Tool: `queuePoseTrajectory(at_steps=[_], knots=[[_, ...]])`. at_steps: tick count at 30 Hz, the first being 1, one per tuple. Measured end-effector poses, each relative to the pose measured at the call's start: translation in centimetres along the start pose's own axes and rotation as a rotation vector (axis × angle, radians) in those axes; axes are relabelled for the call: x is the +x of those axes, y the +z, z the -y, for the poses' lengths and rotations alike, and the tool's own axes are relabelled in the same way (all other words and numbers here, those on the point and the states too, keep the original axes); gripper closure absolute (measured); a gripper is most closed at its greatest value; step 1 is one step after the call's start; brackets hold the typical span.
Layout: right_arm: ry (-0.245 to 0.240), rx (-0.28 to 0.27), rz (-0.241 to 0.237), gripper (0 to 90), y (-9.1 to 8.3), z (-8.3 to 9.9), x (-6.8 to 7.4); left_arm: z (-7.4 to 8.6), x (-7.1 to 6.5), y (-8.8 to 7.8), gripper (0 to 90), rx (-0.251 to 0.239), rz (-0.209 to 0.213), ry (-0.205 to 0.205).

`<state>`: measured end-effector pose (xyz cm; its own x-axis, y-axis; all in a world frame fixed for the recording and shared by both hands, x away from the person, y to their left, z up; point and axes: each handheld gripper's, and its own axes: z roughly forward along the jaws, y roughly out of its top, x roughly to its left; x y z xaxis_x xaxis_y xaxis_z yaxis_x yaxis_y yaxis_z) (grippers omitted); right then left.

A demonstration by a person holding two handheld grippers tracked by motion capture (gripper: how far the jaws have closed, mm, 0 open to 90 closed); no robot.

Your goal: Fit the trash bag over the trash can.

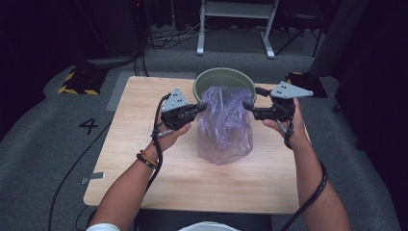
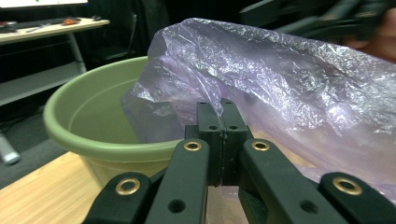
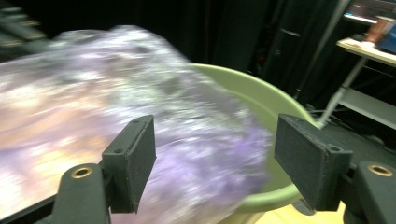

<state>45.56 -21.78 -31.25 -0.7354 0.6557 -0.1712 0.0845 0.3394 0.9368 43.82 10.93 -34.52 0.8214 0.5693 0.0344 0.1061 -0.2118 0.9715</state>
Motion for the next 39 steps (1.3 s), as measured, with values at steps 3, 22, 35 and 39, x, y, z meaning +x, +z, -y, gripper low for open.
queuePoseTrajectory(at_steps=[3, 22, 35, 39], knots=[[-0.045, 0.005, -0.061, 29.4, -1.2, 0.5, 2.0, 0.0, -0.2, 0.1, 90.0, 0.01, -0.004, 0.014], [-0.216, 0.112, -0.028, 66.8, -1.4, 2.4, 5.8, -0.2, 0.0, 0.8, 90.0, 0.043, -0.04, 0.046], [-0.036, 0.014, 0.068, 88.1, -0.7, 0.2, 1.0, -1.0, 1.9, 1.0, 87.5, 0.069, -0.087, 0.053], [0.003, 0.05, 0.088, 88.2, 0.9, -0.2, -0.5, -1.0, 2.6, 1.2, 72.7, 0.072, -0.144, 0.028]])
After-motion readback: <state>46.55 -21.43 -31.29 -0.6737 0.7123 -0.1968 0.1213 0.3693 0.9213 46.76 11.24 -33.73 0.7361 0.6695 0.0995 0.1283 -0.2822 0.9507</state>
